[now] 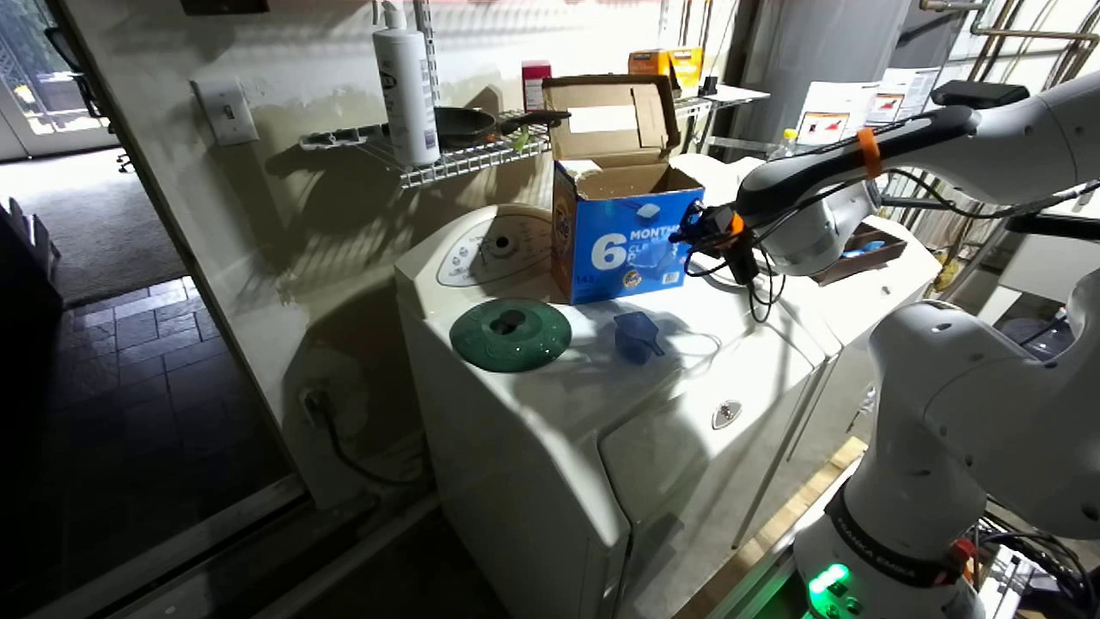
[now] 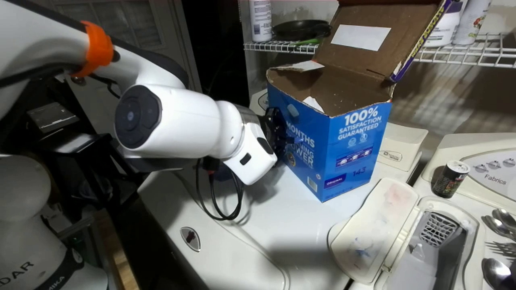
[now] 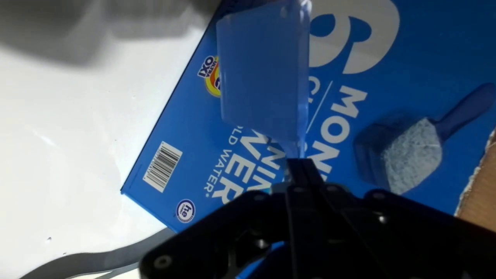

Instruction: Pour the contents in the blue item into the box

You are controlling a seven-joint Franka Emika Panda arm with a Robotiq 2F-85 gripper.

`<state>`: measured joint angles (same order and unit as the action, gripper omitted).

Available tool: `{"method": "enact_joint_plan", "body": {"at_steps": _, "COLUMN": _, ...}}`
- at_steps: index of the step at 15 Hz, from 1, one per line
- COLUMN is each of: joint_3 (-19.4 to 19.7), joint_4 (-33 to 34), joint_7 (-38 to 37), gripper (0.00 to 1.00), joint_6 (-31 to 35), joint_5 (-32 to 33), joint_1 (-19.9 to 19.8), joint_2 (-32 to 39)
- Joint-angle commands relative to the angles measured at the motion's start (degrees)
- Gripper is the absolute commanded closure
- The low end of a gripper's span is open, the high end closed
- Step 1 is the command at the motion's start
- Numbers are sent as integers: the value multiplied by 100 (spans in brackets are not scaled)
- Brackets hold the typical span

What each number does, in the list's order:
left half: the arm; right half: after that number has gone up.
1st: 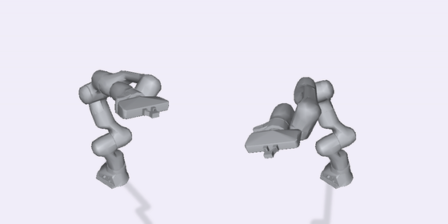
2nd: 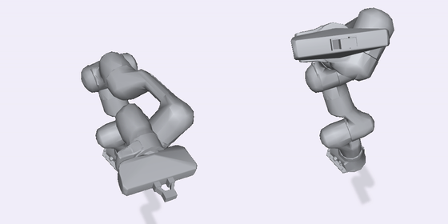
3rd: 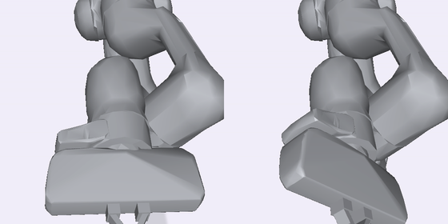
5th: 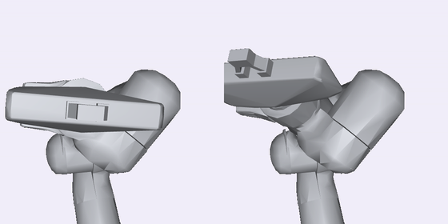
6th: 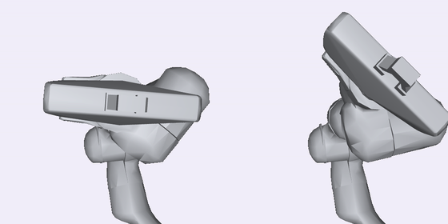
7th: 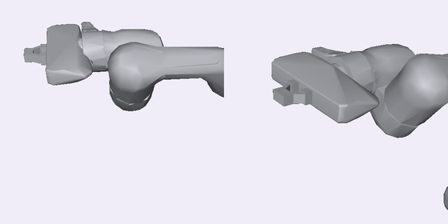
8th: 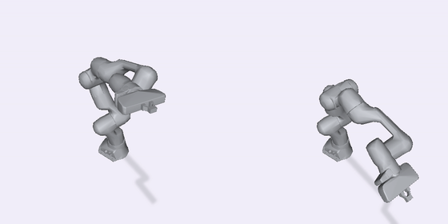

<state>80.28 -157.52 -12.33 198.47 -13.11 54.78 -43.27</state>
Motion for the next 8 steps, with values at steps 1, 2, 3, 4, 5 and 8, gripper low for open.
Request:
{"method": "enact_joint_plan", "body": {"at_steps": 1, "joint_3": 351, "joint_4": 0, "joint_7": -196, "gripper": 99, "joint_6": 382, "joint_5": -77, "joint_1": 468, "joint_2": 141}}
{"method": "enact_joint_plan", "body": {"at_steps": 2, "joint_3": 454, "joint_4": -1, "joint_7": -199, "gripper": 99, "joint_6": 462, "joint_5": -72, "joint_1": 579, "joint_2": 145}}
{"method": "enact_joint_plan", "body": {"at_steps": 3, "joint_3": 552, "joint_4": -1, "joint_7": -200, "gripper": 99, "joint_6": 546, "joint_5": -69, "joint_1": 686, "joint_2": 163}}
{"method": "enact_joint_plan", "body": {"at_steps": 4, "joint_3": 640, "joint_4": -2, "joint_7": -214, "gripper": 99, "joint_6": 616, "joint_5": -80, "joint_1": 793, "joint_2": 182}}
{"method": "enact_joint_plan", "body": {"at_steps": 5, "joint_3": 727, "joint_4": -2, "joint_7": -216, "gripper": 99, "joint_6": 681, "joint_5": -72, "joint_1": 883, "joint_2": 170}}
{"method": "enact_joint_plan", "body": {"at_steps": 8, "joint_3": 972, "joint_4": -2, "joint_7": -218, "gripper": 99, "joint_6": 852, "joint_5": -61, "joint_1": 1129, "joint_2": 134}}
